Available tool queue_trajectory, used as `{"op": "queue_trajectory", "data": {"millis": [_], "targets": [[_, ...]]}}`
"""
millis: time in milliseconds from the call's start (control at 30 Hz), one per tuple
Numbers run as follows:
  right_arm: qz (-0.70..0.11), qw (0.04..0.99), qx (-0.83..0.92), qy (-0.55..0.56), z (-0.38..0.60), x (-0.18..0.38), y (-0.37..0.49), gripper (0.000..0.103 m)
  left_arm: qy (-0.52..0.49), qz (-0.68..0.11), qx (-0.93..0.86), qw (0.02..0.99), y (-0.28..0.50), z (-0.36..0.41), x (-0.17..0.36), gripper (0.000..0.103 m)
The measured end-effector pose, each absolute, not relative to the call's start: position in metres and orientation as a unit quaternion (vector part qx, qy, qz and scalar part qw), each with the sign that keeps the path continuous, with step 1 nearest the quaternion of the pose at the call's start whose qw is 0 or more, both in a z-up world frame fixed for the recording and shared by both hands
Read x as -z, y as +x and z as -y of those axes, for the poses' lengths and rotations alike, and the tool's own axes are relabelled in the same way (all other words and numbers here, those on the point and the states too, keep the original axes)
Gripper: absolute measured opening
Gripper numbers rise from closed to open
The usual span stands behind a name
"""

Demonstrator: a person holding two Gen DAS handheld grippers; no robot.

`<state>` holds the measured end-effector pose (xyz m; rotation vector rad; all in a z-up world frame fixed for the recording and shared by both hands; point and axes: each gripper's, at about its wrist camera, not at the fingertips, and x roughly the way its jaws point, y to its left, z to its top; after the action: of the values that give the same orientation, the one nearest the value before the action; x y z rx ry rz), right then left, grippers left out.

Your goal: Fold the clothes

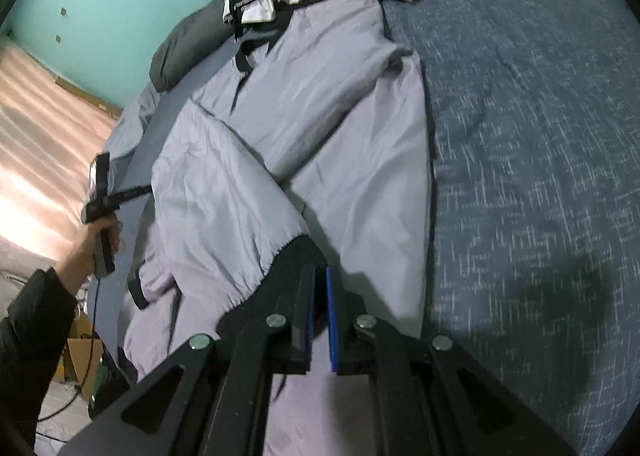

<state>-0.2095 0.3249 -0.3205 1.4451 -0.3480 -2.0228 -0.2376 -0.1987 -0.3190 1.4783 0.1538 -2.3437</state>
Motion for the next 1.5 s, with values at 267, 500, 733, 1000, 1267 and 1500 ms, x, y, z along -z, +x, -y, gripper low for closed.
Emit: {"op": "queue_trajectory", "data": {"millis": [267, 500, 733, 1000, 1267, 1500], "targets": [[0.143, 0.302, 0.764, 0.552, -0.325, 0.33, -0.213, 0.005, 0.527, -0.051, 0.829, 0.179, -0.24, 0.204, 0.318, 0.003], [0.141, 0.294, 0.77, 0.549, -0.324, 0.331, -0.216, 0.009, 0.523, -0.062, 0.831, 0.177, -0.229, 0.205, 0.308, 0.006], [0.119, 0.252, 0.805, 0.524, -0.332, 0.314, -0.212, 0.01, 0.492, -0.073, 0.846, 0.192, -0.211, 0.206, 0.28, 0.006], [0.153, 0.308, 0.812, 0.472, -0.321, 0.294, -0.209, 0.01, 0.485, -0.04, 0.858, 0.165, -0.248, 0.183, 0.285, 0.006], [0.105, 0.332, 0.784, 0.513, -0.291, 0.318, -0.214, 0.01, 0.528, -0.023, 0.828, 0.189, -0.28, 0.188, 0.324, 0.004], [0.11, 0.328, 0.779, 0.522, -0.296, 0.323, -0.216, 0.01, 0.498, -0.05, 0.833, 0.235, -0.268, 0.211, 0.308, 0.004]]}}
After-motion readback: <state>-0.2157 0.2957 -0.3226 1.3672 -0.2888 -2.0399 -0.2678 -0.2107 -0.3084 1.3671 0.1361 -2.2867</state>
